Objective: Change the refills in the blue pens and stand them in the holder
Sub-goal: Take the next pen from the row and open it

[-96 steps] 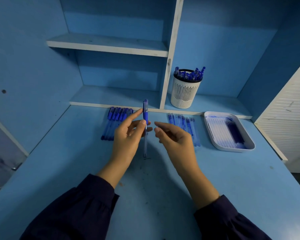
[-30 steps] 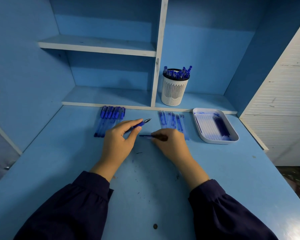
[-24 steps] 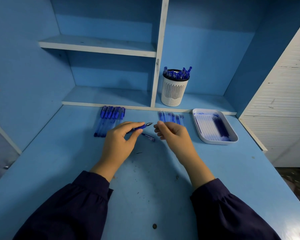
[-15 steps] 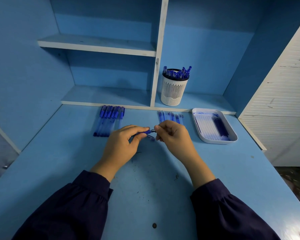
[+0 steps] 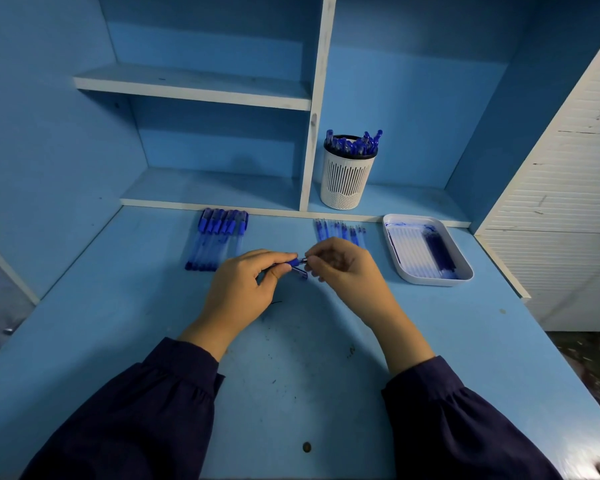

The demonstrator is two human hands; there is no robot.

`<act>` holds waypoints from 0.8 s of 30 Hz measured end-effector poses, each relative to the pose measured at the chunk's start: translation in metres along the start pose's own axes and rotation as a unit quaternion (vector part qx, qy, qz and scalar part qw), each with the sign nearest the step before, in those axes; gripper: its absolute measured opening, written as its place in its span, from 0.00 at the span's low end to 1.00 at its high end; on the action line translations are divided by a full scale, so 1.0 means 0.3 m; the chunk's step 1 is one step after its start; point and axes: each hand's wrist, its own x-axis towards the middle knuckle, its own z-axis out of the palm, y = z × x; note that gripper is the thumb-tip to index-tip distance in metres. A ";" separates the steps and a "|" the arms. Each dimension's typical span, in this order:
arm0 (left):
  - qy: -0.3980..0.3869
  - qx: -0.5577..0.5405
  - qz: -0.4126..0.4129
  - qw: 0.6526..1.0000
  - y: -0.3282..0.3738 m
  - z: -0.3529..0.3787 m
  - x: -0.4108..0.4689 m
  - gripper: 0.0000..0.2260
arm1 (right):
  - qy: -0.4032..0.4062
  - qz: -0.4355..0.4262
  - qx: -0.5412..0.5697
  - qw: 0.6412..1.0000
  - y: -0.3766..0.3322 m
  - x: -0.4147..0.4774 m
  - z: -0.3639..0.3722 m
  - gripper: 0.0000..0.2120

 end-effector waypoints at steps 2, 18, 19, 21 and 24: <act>-0.002 -0.001 -0.003 1.000 -0.002 0.001 0.000 0.09 | -0.003 0.000 0.039 0.999 -0.006 -0.003 -0.005 0.05; -0.022 -0.009 -0.015 1.000 0.002 -0.001 -0.001 0.10 | 0.008 0.023 0.071 0.997 -0.005 -0.008 -0.005 0.08; -0.024 -0.007 -0.017 1.000 0.001 -0.002 -0.001 0.10 | 0.011 0.025 0.074 0.997 -0.007 -0.008 -0.006 0.09; -0.025 -0.007 -0.021 0.999 0.000 -0.001 -0.002 0.10 | 0.008 0.022 0.050 0.998 -0.007 -0.008 -0.002 0.07; -0.024 -0.009 -0.023 0.999 0.000 0.000 -0.002 0.09 | 0.011 0.020 0.046 0.999 -0.003 -0.007 -0.004 0.03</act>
